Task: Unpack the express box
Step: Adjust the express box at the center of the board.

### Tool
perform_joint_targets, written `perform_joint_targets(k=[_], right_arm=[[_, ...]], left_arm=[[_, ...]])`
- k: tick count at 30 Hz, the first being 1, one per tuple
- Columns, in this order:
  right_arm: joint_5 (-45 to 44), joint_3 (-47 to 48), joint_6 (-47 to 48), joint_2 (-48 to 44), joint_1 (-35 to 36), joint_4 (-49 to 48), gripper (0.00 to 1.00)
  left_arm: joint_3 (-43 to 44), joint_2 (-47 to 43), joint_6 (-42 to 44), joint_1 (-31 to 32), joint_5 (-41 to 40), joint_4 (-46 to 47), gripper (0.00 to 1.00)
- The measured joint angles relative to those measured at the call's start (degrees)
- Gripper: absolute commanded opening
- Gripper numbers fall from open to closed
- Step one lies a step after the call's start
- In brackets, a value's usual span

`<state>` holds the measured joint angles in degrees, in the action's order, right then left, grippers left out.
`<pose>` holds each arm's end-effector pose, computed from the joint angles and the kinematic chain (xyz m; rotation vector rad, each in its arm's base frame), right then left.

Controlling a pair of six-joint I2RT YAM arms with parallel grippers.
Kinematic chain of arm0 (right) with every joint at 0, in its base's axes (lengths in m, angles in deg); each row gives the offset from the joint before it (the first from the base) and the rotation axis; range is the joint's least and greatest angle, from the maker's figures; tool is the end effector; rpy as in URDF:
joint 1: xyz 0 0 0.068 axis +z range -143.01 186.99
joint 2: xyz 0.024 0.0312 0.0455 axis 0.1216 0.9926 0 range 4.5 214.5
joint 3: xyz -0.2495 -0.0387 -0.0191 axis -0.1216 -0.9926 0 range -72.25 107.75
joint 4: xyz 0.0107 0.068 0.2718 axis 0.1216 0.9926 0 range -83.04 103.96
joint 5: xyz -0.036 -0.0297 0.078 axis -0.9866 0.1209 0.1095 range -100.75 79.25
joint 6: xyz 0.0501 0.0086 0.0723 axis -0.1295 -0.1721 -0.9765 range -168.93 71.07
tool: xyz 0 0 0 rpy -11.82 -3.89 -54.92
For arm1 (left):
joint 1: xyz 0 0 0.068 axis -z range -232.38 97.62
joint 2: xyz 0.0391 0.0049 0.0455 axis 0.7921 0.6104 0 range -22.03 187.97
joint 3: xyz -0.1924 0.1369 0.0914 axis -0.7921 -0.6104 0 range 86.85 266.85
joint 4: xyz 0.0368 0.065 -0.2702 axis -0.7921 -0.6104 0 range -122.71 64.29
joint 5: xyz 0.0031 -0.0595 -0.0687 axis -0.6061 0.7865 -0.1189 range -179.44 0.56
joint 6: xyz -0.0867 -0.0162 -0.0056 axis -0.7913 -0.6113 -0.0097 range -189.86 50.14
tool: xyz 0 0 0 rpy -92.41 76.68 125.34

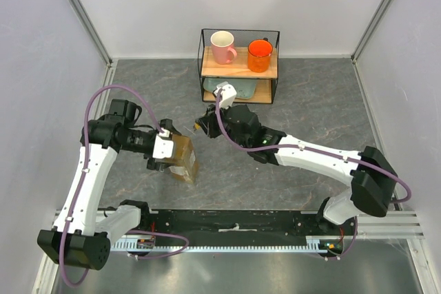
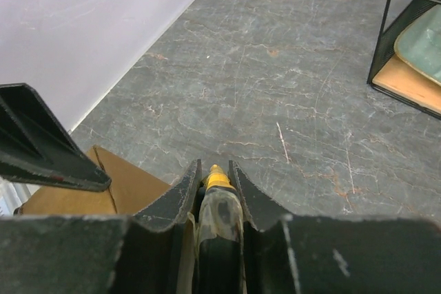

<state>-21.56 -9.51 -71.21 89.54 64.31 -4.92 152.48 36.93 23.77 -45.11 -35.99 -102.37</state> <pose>0.2368 0.3420 0.2839 -0.4116 1.7804 0.8388 0.1825 -0.0868 0.2991 1.8279 1.2550 -0.5443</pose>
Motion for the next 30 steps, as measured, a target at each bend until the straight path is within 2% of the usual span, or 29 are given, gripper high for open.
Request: perform_joint_targets(k=[5,22,30], right_arm=[[-0.09,1.09,0.0,2.62,0.63,-1.18,0.0],[1.46,1.09,-1.49,2.67,1.53,-4.39,0.0],[2.95,1.14,-1.73,2.82,1.73,-4.42,0.0]], left_arm=[[-0.42,-0.42,-0.83,0.0,0.0,0.07,1.0],[-0.42,-0.13,-6.16,0.0,1.27,1.14,1.0],[-4.09,-4.61,-14.47,0.28,2.54,5.57,0.99]])
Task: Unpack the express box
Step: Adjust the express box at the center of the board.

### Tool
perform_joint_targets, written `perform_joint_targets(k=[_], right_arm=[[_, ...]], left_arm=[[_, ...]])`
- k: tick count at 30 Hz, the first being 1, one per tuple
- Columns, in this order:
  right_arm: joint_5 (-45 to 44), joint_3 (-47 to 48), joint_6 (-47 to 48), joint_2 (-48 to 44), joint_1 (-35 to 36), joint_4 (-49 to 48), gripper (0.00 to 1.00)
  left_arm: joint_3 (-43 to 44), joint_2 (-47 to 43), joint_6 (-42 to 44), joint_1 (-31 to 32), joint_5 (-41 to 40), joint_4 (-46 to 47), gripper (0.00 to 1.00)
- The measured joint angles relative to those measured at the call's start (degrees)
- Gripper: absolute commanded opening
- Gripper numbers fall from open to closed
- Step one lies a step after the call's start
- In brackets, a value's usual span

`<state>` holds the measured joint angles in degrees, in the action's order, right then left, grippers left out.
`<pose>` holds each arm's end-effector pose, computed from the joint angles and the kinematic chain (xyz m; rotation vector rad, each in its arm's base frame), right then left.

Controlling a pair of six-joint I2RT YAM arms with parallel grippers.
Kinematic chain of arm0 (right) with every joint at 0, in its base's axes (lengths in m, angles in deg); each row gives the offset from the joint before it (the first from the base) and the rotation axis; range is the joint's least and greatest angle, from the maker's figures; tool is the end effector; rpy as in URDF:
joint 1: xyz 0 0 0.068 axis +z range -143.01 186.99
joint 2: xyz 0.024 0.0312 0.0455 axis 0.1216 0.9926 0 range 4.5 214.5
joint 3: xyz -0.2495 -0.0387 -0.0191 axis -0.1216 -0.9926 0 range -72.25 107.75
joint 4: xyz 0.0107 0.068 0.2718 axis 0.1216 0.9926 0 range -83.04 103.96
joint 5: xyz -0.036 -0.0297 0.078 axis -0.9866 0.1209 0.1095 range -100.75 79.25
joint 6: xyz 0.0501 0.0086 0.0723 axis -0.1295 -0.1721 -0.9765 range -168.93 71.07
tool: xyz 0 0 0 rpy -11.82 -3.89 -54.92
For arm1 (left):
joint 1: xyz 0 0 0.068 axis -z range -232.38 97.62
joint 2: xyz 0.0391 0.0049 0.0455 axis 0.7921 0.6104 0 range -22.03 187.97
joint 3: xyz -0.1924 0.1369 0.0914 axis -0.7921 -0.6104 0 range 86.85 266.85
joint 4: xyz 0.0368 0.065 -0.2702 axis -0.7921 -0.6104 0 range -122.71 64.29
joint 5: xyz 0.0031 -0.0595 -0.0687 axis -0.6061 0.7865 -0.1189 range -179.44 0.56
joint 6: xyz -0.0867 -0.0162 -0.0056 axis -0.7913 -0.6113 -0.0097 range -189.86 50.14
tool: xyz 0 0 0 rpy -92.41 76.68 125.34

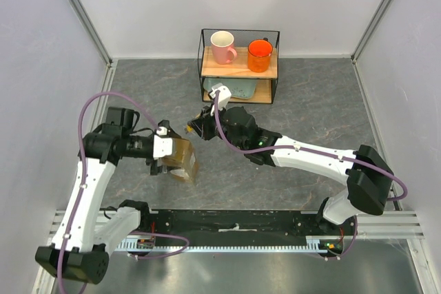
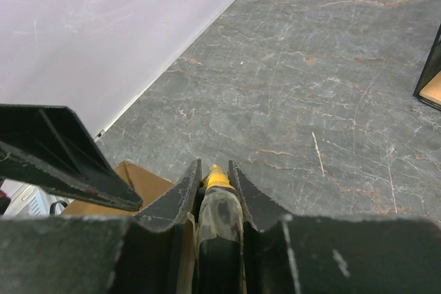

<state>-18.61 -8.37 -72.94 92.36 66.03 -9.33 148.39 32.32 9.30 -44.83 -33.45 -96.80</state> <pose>0.2293 0.3616 0.2838 -0.4379 1.7457 0.9486 0.1752 -0.0888 0.2982 1.6663 1.3794 -0.6345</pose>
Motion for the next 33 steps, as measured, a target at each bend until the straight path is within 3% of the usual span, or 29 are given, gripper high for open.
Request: perform_joint_targets(k=[6,16,33], right_arm=[[1.11,0.07,0.02,0.48,0.0,0.0,0.0],[1.55,1.4,0.07,1.27,0.0,0.07,0.0],[0.85,2.08,0.76,1.29,-0.81,1.05,0.0]], left_arm=[[-3.96,-6.03,-12.2,1.97,-2.97,7.45,0.99],[-5.29,-4.94,-29.18,2.56,-9.79,19.43,0.99],[-2.01,-4.92,-41.27,2.54,-2.75,16.39,0.99]])
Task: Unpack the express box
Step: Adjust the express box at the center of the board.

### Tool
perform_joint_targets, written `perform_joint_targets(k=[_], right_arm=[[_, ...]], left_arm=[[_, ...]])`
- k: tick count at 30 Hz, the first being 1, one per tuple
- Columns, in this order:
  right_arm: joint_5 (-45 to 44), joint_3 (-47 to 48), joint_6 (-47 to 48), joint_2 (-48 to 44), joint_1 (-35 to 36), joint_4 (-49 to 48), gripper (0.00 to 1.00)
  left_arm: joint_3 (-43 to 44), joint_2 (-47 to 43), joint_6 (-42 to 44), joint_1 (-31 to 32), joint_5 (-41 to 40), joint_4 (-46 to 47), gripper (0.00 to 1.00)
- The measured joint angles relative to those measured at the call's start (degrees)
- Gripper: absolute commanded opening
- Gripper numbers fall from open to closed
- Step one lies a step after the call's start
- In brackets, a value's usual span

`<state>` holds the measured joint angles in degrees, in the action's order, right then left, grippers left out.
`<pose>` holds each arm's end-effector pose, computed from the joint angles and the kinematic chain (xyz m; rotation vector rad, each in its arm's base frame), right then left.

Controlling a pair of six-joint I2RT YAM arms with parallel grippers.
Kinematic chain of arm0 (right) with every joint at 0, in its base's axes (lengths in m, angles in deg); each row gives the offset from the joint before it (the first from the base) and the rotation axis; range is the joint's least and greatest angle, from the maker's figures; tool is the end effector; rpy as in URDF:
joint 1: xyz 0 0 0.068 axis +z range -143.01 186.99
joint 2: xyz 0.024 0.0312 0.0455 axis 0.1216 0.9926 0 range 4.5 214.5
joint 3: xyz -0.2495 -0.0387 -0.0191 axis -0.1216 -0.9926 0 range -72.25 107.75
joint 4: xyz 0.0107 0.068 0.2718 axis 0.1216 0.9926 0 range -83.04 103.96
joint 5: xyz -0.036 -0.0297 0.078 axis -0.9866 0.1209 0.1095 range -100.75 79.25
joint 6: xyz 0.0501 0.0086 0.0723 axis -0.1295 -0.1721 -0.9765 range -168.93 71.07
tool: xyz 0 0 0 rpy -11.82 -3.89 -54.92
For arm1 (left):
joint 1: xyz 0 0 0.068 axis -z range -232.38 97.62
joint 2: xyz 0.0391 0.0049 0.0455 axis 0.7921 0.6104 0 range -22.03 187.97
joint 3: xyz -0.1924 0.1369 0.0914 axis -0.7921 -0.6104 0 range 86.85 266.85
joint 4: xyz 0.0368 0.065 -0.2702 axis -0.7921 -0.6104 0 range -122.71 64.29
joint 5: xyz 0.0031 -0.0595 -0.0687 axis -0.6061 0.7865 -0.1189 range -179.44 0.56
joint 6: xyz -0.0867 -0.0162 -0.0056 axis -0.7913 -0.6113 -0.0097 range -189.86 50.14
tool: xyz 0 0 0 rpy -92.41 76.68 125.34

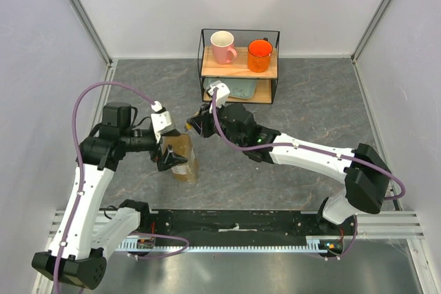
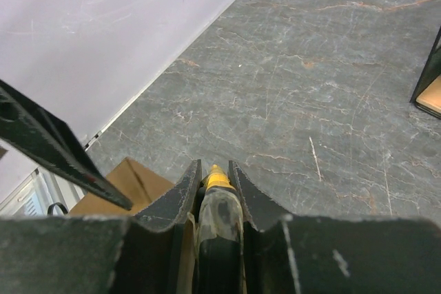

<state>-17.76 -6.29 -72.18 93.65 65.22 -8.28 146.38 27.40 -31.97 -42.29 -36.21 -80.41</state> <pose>0.2367 0.3642 0.2869 -0.4497 1.7459 0.9388 0.1841 -0.0966 0.3191 1.2285 1.7014 -0.7927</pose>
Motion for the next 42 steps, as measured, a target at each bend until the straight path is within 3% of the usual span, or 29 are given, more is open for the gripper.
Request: perform_joint_targets(k=[11,20,25,34,42], right_arm=[[-0.44,-0.68,0.11,-1.01,-1.14,0.72,0.0],[-0.61,-4.35,0.07,-5.16,-2.67,0.7,0.0],[-0.68,-6.45,0.0,-7.34,-3.13,0.7,0.0],[-0.66,-8.55,-0.07,-8.63,-3.34,0.61,0.0],[-0.61,-9.31,-0.13,-8.66,-3.56,-0.17,0.0]], left_arm=[[10.88,3.43,4.96,0.0,0.02,-4.15,0.99],[10.12,2.67,29.53,0.02,-0.7,-15.65,0.99],[13.7,8.87,38.62,0.0,-0.83,-20.48,0.99],[16.17,13.46,46.9,0.0,-3.74,-21.94,1.0],[16.52,13.79,48.81,0.02,-5.01,-21.94,0.99]])
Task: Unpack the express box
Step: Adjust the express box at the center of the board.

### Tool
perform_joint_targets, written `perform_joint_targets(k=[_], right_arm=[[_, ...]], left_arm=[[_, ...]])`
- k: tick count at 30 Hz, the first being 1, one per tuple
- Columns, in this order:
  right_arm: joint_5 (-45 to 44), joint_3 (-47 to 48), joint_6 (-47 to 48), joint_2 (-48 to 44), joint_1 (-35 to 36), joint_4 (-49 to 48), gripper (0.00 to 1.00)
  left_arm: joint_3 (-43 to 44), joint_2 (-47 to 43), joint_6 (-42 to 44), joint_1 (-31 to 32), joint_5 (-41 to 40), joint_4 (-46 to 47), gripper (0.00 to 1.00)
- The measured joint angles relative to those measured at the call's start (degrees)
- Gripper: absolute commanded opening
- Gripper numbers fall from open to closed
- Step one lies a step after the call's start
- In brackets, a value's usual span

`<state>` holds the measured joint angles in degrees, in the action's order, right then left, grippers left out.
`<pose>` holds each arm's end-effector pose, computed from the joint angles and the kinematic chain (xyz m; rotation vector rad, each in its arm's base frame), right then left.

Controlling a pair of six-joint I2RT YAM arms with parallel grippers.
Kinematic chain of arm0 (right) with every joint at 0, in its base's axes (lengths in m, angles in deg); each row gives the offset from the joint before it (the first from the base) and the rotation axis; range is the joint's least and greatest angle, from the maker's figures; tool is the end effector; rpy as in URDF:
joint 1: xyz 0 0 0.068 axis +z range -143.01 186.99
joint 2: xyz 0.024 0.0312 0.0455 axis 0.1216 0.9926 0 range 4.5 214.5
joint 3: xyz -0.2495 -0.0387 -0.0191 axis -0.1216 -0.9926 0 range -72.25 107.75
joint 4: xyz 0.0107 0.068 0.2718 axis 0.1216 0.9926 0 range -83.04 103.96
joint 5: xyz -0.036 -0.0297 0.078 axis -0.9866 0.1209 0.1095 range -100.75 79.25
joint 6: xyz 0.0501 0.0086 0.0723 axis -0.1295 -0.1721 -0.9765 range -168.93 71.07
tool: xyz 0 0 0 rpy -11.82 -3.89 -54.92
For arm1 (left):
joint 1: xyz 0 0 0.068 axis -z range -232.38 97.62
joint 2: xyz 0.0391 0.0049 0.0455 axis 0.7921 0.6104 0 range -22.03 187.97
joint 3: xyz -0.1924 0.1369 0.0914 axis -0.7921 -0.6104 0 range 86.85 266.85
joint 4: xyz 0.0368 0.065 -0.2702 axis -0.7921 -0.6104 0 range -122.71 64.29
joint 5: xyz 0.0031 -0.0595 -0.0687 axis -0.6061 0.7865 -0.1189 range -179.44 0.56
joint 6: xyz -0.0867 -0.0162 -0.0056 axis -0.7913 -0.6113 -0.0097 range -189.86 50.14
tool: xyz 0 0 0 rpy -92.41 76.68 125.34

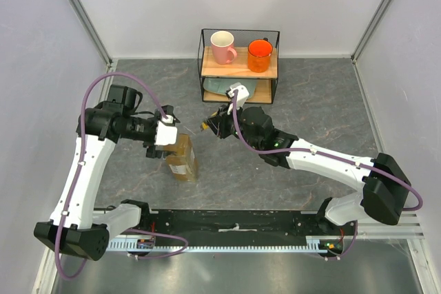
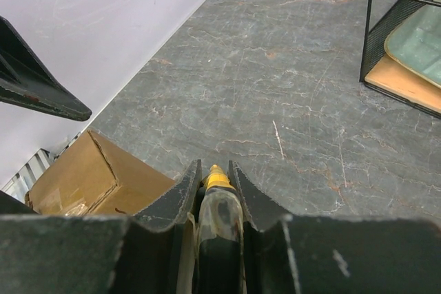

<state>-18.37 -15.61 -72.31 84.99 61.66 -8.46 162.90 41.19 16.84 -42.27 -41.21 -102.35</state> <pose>0.2379 0.3177 0.2793 -0.3854 1.7586 0.8835 0.1976 -0.0947 0.3350 1.8298 1.3124 -0.4640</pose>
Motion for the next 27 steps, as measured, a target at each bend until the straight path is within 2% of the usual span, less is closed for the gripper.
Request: perform_joint_targets(k=[6,13,20,27], right_arm=[[0.02,0.0,0.0,0.0,-0.42,-0.37,0.0],[0.26,0.0,0.02,0.02,-0.55,-0.39,0.0],[0.5,-0.2,0.02,0.0,-0.63,-0.68,0.0],[1.51,-2.34,-0.07,0.0,-1.01,-1.49,0.0]], left_arm=[[0.42,-0.79,-0.74,0.0,0.28,-0.15,0.99],[6.47,-1.95,-8.33,0.98,5.42,0.0,0.99],[0.87,-5.66,-13.7,5.81,5.2,-0.09,0.98],[-0.5,-4.81,-15.17,5.84,4.37,-0.92,0.97]])
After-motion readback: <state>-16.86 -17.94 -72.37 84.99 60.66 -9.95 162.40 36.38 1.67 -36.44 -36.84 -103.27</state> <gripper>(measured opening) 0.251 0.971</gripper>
